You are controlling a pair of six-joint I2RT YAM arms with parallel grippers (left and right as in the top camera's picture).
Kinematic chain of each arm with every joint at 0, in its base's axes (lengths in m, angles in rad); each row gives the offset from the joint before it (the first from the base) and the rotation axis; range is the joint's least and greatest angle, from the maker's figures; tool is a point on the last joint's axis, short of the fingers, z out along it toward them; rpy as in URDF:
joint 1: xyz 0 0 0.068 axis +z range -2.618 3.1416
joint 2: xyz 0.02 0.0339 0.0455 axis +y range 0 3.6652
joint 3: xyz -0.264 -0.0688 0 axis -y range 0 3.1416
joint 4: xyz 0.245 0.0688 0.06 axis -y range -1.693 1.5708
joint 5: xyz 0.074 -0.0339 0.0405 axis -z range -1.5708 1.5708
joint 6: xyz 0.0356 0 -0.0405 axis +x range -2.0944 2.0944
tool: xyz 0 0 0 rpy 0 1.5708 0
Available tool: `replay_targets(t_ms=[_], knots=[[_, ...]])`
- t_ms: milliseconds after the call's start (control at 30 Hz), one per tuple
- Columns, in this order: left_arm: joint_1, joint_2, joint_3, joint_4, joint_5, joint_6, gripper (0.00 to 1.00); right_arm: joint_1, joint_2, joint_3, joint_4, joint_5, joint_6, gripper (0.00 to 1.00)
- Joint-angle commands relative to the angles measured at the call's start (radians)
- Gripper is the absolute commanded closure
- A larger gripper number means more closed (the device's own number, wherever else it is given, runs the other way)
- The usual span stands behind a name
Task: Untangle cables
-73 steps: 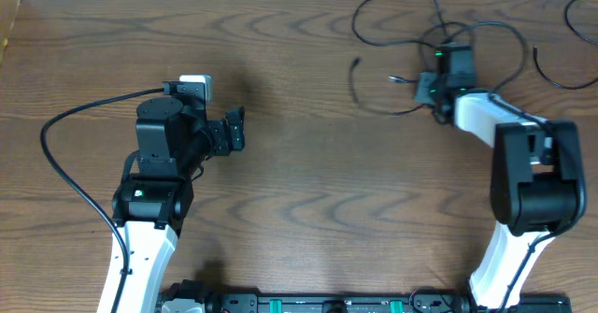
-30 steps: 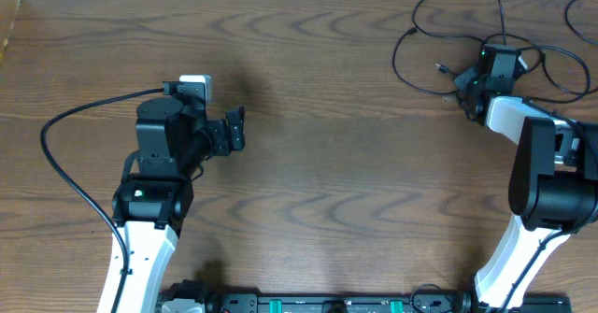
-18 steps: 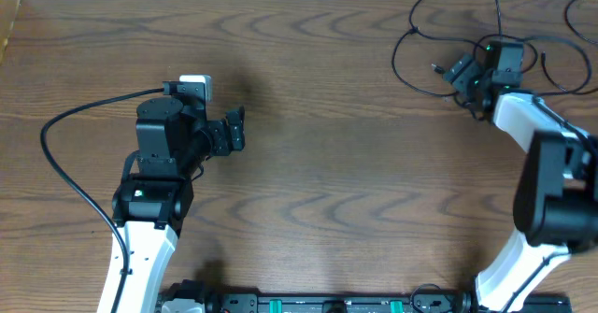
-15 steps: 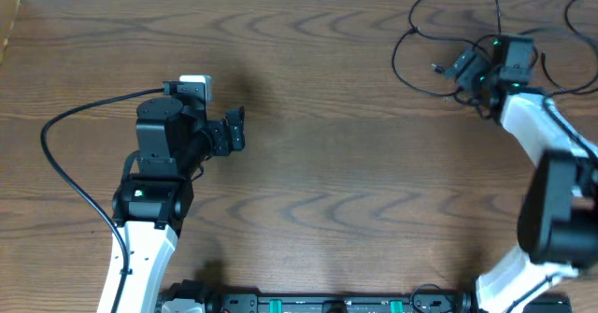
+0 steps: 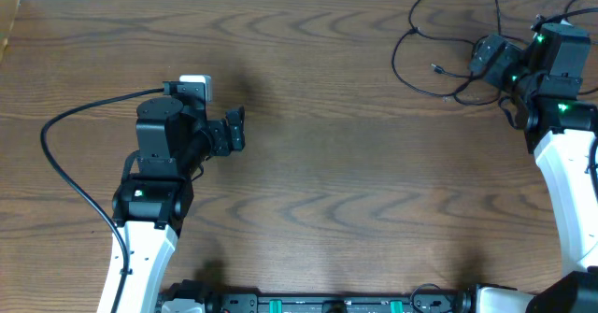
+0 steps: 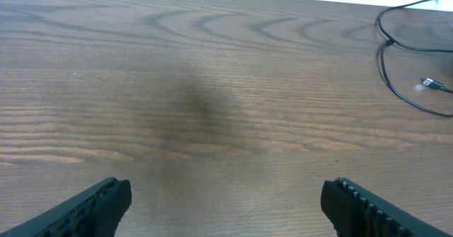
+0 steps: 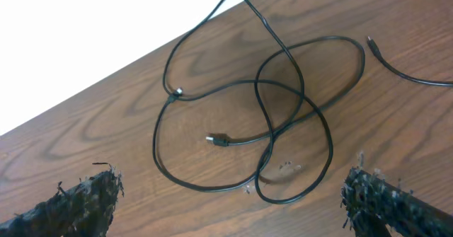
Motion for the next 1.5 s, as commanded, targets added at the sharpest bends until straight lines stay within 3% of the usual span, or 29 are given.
replay_targets(t_ms=[0,1467], knots=[[0.000,0.004,0.022,0.000,-0.010,0.013,0.09,0.002,-0.003,0.008,-0.016,-0.002,-0.018,0.01],[0.000,0.004,0.022,0.000,-0.010,0.013,0.09,0.002,-0.003,0.008,-0.087,-0.002,-0.018,0.01]])
